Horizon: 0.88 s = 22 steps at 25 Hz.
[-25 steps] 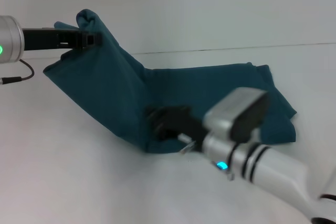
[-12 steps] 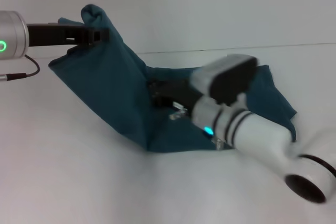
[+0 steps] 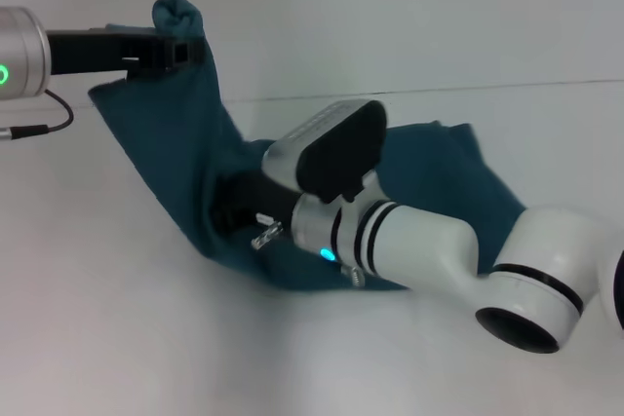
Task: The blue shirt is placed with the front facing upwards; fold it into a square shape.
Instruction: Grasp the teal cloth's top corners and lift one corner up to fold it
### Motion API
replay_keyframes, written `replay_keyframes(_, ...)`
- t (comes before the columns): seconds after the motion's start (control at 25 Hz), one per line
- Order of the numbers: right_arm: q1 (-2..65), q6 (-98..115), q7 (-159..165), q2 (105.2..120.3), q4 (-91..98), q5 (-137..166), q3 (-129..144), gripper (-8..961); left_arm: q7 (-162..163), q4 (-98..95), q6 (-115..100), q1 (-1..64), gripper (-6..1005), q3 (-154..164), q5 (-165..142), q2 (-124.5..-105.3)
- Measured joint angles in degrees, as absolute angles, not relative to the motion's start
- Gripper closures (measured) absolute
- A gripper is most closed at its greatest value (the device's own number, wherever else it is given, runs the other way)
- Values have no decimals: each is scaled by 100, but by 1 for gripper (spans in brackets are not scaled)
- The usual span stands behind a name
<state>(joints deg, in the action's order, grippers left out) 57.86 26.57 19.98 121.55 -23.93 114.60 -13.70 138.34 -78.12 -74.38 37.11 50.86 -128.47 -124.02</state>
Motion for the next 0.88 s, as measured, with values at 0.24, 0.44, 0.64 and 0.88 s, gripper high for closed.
replay_keyframes(0.24,5844,2584,2011,12155,-2595,11645,-1374,918,13825,-7814,-7384,3738,945,5232,-12717,-12401)
replay_keyframes(0.44,5570,2737,2003,12133,-2611,11633,-1520,919,13816,-7757,-7338,3714,946,5247,-12699,-12401)
replay_keyframes(0.64,4728,3300,1971,12065,-2509,11650,-2101,919,13812,-7773,-7317,3670,947,5224,-12695,-12401)
replay_keyframes(0.88,4682,3260,1977,12089,-2473,11775,-2235,919,13809,-7812,-7318,3614,947,5234,-12575,-12402)
